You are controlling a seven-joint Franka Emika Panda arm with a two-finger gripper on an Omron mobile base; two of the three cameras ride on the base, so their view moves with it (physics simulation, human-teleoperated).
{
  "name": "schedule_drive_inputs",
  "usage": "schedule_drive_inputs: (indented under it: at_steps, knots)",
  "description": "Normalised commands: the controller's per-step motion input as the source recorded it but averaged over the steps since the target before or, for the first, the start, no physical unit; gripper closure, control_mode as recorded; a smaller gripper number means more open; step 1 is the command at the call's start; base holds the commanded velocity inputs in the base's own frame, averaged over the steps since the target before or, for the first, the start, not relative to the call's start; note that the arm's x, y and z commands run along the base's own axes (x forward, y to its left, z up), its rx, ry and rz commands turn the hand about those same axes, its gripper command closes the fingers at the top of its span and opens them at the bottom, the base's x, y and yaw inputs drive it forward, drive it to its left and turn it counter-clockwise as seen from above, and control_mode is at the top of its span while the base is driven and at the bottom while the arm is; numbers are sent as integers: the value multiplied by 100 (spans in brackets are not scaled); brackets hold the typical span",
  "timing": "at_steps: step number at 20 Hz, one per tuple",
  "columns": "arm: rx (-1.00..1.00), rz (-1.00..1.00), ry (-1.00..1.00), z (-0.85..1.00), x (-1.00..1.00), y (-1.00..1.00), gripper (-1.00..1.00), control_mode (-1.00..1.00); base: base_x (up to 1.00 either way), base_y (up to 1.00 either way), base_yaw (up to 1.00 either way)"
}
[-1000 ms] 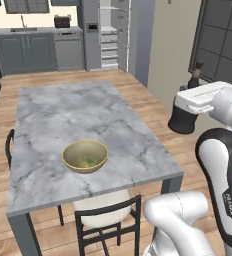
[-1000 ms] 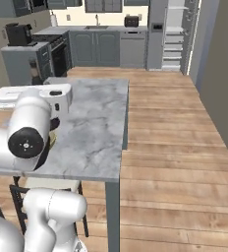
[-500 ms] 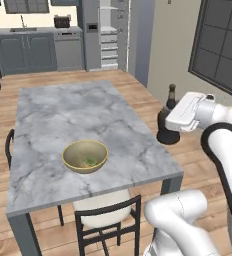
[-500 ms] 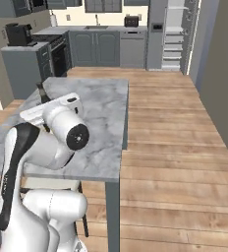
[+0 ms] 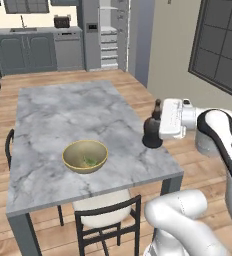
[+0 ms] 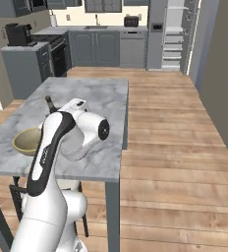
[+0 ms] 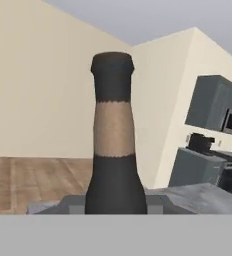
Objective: There is a bowl on the dining counter. Grab a lemon wedge from the fridge and place it in the bowl. Then get the liquor bottle and glass cup from the cabinet and place them next to the bowl.
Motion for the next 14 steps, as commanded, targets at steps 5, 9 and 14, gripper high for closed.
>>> schedule_drive_inputs:
  at_steps: [5,9,14]
  knots:
    - [-2,20,0,-42,59,0,100,-100,0,0,0]
    - [-4,17,0,-51,47,0,100,-100,0,0,0]
    - [-4,17,0,-57,41,0,100,-100,0,0,0]
